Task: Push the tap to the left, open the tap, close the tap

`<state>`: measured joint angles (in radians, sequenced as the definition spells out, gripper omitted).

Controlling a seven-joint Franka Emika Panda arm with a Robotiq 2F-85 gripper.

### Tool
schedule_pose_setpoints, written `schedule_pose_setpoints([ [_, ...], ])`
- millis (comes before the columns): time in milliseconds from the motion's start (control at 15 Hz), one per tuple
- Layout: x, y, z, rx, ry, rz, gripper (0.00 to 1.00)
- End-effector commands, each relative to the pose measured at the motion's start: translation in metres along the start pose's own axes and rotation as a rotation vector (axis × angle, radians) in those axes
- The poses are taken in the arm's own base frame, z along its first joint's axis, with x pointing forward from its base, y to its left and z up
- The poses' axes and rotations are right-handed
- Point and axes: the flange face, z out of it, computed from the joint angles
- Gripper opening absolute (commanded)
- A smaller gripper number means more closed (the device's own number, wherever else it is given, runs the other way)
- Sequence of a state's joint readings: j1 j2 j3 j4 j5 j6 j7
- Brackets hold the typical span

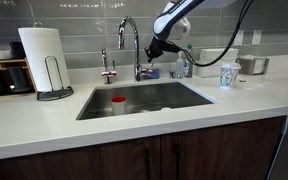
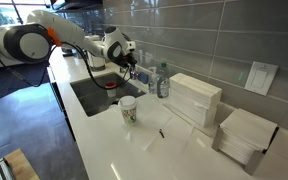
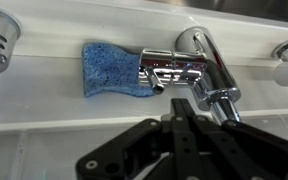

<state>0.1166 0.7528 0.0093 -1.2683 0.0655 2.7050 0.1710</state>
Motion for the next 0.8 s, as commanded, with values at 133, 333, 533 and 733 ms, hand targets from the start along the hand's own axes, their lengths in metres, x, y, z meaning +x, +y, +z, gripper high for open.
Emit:
schedule_pose_setpoints([
  [133,0.017,-0.001,-0.020,-0.022,0.007,0.006,0.04],
  [333,0.016,0.011,-0.024,-0.067,-0.031,0.011,0.04],
  [533,0.015,0.021,-0.026,-0.107,-0.068,0.008,0.04],
  [733,0.012,0.028,-0.027,-0.142,-0.109,-0.003,0.04],
])
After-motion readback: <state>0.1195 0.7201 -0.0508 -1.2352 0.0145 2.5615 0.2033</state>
